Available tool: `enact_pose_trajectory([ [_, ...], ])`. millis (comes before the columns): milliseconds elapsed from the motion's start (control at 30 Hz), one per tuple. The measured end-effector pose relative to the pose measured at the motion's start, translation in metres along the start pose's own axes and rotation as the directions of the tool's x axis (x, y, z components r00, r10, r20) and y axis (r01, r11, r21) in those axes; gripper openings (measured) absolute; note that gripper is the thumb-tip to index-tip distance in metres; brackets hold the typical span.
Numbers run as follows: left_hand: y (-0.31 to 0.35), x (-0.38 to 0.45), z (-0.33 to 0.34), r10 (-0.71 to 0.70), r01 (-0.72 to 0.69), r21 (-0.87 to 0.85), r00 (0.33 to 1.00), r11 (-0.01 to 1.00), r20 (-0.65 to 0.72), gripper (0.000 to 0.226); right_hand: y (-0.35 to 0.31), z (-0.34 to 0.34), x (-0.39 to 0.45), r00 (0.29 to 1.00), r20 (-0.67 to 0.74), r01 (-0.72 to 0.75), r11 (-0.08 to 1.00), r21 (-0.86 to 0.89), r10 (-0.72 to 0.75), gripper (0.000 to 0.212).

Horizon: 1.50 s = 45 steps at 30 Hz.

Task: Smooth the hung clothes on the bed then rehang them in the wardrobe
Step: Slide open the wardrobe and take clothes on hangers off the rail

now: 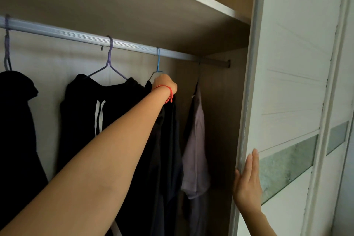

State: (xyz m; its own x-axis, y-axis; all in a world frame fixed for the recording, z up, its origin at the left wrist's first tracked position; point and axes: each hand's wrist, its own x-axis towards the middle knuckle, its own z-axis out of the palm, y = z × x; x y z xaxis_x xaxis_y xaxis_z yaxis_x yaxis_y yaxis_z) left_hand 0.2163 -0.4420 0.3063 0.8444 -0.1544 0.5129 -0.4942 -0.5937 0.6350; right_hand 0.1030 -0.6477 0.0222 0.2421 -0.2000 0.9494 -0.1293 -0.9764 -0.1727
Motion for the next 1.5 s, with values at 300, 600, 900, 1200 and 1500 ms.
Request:
enact_pose_trajectory([
  [300,-0.002,0.002,0.008,-0.006,0.006,0.091,1.000,0.996,-0.003,0.023,0.034,0.001,0.011,0.992,0.041,-0.117,0.987,-0.112,0.122,0.058],
  [600,-0.004,0.008,0.006,-0.043,0.035,-0.110,0.997,0.993,-0.068,0.032,0.021,-0.008,0.027,0.984,-0.017,-0.178,0.984,0.012,0.179,0.054],
  [900,-0.003,0.015,0.002,-0.076,0.057,-0.235,0.994,0.970,-0.074,0.028,-0.071,-0.016,0.147,0.990,0.090,-0.130,0.955,0.268,0.109,0.044],
  [1200,-0.006,0.023,0.008,-0.076,0.054,-0.258,0.994,0.965,-0.075,0.027,-0.108,0.028,0.241,0.659,0.647,-0.598,0.789,0.142,0.383,0.044],
  [1500,-0.004,0.027,-0.001,0.045,-0.096,-0.289,0.983,0.953,-0.178,0.044,-0.098,0.045,0.261,0.668,0.564,-0.660,0.736,0.148,0.485,0.036],
])
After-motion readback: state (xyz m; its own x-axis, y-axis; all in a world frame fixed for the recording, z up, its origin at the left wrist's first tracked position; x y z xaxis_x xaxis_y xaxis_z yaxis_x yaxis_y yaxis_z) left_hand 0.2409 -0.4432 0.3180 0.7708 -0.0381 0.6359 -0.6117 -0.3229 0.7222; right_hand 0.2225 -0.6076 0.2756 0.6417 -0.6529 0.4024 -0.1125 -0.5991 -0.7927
